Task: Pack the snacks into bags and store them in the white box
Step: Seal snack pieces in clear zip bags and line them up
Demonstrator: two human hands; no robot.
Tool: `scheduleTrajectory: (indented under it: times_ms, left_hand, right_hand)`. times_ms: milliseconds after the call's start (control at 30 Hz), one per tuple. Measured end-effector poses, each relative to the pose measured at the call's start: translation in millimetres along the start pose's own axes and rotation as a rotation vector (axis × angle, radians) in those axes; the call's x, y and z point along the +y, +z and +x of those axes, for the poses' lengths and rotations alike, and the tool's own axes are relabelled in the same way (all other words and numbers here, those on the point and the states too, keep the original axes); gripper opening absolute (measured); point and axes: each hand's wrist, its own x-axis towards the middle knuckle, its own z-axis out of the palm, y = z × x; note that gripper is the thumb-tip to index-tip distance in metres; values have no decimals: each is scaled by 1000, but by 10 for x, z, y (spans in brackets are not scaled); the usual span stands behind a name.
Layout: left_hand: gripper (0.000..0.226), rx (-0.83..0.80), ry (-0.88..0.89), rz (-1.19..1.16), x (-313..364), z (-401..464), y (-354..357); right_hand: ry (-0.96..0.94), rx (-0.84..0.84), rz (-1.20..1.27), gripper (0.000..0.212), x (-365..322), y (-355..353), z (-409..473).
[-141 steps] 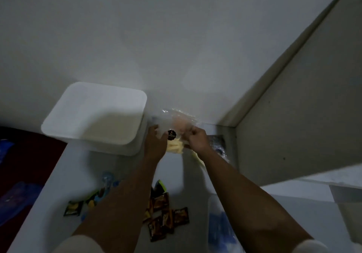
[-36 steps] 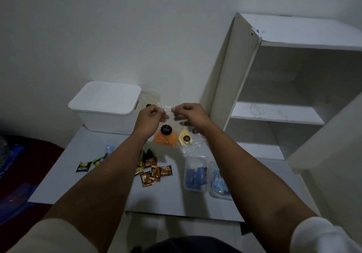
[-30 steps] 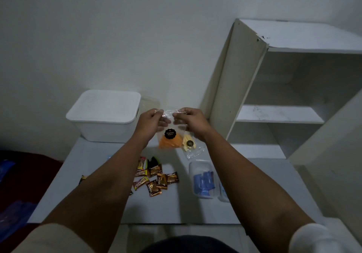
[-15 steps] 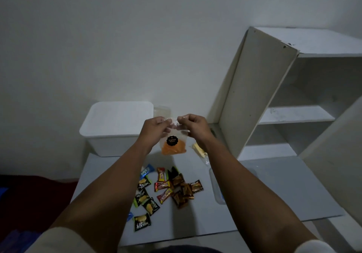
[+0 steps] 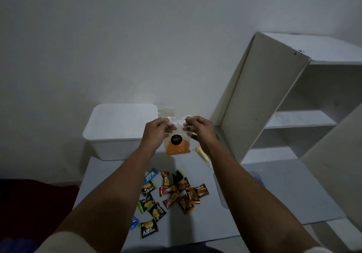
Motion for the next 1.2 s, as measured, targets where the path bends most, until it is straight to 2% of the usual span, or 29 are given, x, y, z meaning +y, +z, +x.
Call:
scheduleTrajectory:
  times_ms: [100, 267, 500, 600, 767, 967, 1200]
  left_hand:
    - [25, 0, -4, 9, 17, 56, -14]
    - [19, -37, -14, -31, 56, 96, 38]
    - [17, -31, 53, 71, 30, 130, 106]
    - [18, -31, 62, 105, 37, 89, 105]
    - [23, -7, 13, 31, 28, -9, 73]
    - [27, 33, 23, 66, 34, -47, -77]
    - [31, 59, 28, 21, 50, -116, -70]
  right_hand:
    - [-4, -20, -1, 20, -27, 9, 48]
    - [-47, -32, -21, 12, -81, -5, 86]
    - [-14, -62, -67, 22, -38, 0, 75]
    - [-30, -82, -99, 16, -18, 46, 46]
    - [-43, -52, -108, 22, -23, 99, 18]
    - [-26, -56, -38, 27, -3, 103, -29]
    - [-34, 8, -19, 20, 38, 141, -56]
